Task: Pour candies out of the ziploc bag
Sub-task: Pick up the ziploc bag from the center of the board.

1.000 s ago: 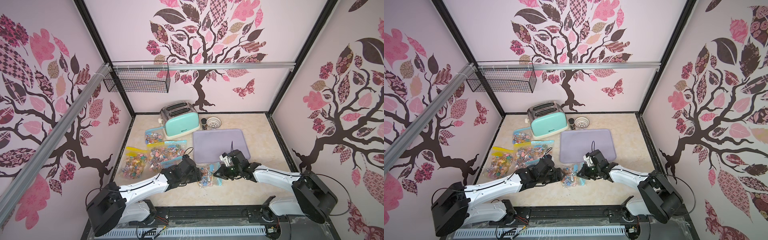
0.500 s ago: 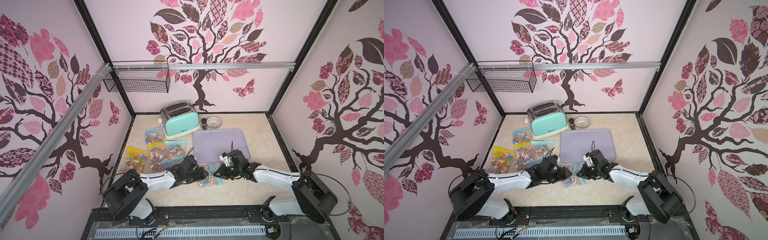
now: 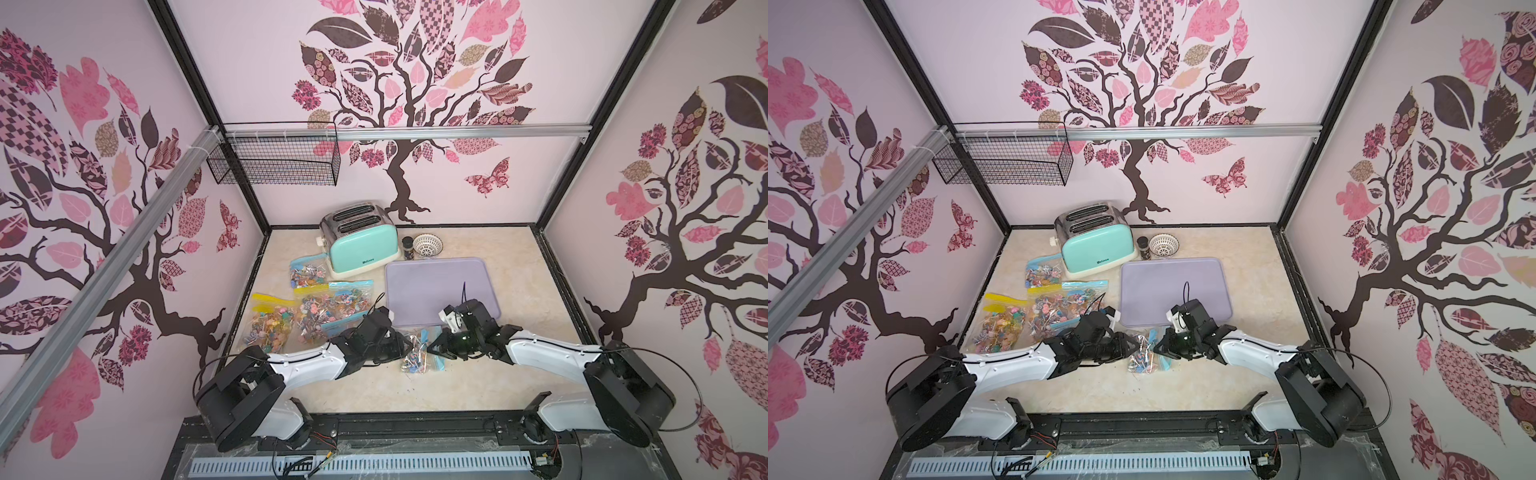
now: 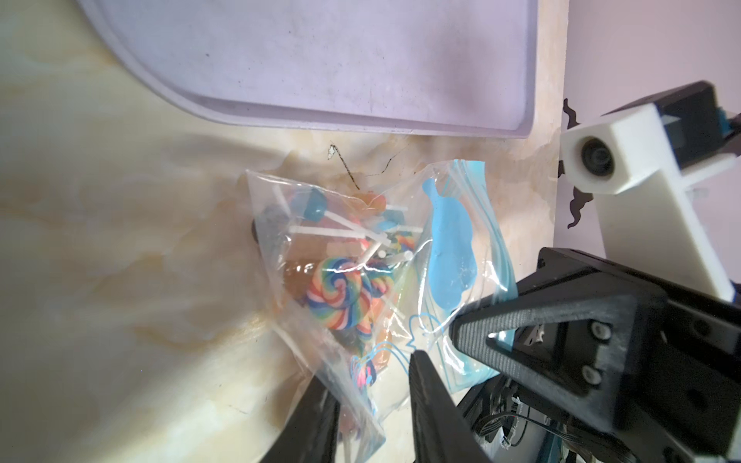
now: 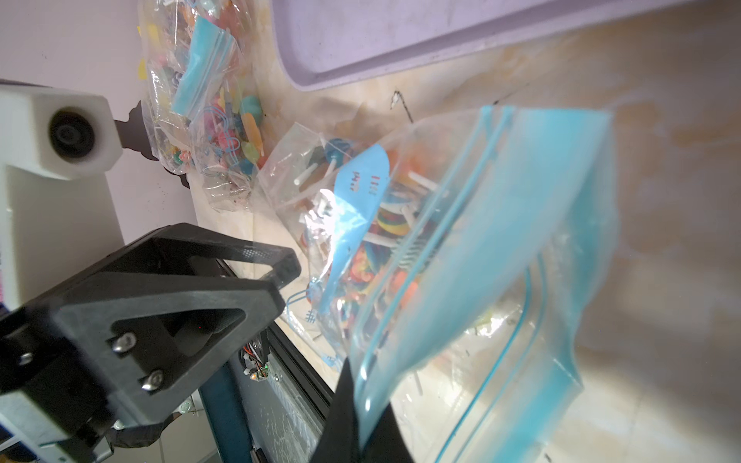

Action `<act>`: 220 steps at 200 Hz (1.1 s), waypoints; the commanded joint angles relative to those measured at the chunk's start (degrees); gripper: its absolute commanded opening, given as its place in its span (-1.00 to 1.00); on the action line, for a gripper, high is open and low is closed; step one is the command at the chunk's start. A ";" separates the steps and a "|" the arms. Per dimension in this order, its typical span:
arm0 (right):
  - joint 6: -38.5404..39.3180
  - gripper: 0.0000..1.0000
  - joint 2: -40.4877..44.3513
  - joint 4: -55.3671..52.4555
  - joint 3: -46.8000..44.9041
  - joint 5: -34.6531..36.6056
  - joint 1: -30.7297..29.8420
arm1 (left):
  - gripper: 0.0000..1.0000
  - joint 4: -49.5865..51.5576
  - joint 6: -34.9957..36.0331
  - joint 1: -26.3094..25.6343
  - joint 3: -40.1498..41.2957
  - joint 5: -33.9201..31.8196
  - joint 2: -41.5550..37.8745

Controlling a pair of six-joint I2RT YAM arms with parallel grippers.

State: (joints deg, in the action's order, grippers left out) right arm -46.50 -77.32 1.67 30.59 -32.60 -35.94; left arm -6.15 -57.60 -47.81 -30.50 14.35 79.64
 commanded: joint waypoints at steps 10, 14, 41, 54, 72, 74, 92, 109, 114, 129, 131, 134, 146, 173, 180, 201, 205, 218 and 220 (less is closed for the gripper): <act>0.60 -1.00 1.02 -0.96 0.68 0.50 -0.31 | -0.44 1.19 0.30 0.17 0.79 -0.63 0.32; 0.54 -1.00 1.04 -0.97 0.69 0.44 -0.27 | -0.46 1.29 0.30 0.18 0.71 -0.66 0.41; 0.53 -1.00 1.38 -1.10 0.44 0.55 -0.34 | -0.65 1.85 0.30 0.17 0.62 -1.33 0.72; 0.53 -1.00 1.47 -1.15 0.38 0.59 -0.29 | -0.80 1.98 0.24 0.18 0.63 -1.67 0.51; 0.70 -1.00 1.63 -1.21 0.37 0.59 -0.29 | -1.00 2.44 0.30 0.16 0.46 -2.11 0.39; 0.71 -1.00 1.64 -1.16 0.42 0.56 -0.34 | -1.00 2.56 0.30 0.15 0.40 -2.19 0.27; 1.14 -1.00 1.65 -1.64 1.04 0.52 -0.30 | -1.00 3.03 0.48 0.17 0.40 -2.46 0.12; 2.08 -1.00 1.86 -3.10 2.51 0.98 -0.30 | -1.00 3.22 0.39 0.18 0.46 -2.67 -0.62; 2.39 -1.00 1.98 -3.72 3.09 1.14 -0.31 | -1.00 3.51 0.39 0.18 0.40 -2.81 -0.94; 3.52 -1.00 2.51 -6.02 5.36 2.13 -0.33 | -1.00 5.23 0.99 0.17 -0.44 -3.33 -2.69; 3.65 -1.00 2.63 -6.41 5.73 2.39 -0.31 | -1.00 5.46 1.07 0.13 -0.70 -3.38 -2.96; 3.96 -1.00 2.74 -6.92 6.20 2.68 -0.33 | -1.00 6.08 1.30 0.17 -0.94 -3.53 -3.44; 4.84 -1.00 3.20 -9.10 8.38 3.82 -0.34 | -1.00 8.61 2.16 0.18 -2.64 -4.50 -4.96; 6.93 -1.00 3.74 -13.61 13.84 6.64 -0.33 | -1.00 15.54 4.10 0.18 -7.00 -8.55 -7.49; 7.54 -1.00 3.59 -14.82 15.44 7.41 -0.22 | -1.00 17.19 4.63 0.18 -8.27 -9.49 -7.82; 9.55 -1.00 2.59 -17.96 20.25 9.68 -0.06 | -1.00 20.24 6.53 0.58 -12.32 -11.09 -7.60; 9.87 -1.00 2.27 -18.44 21.16 10.02 0.04 | -1.00 20.67 6.83 0.88 -13.29 -10.97 -7.35; 11.14 -1.00 1.12 -19.92 23.96 10.54 0.96 | -1.00 21.52 8.01 2.25 -16.01 -10.03 -5.78; 11.34 -1.00 0.94 -20.14 24.42 10.54 1.18 | -1.00 21.44 8.14 2.50 -16.41 -9.82 -5.45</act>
State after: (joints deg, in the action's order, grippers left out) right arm -38.92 -75.09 -13.47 49.32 -25.04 -35.79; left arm 11.42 -53.10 -47.24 -42.04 5.65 72.90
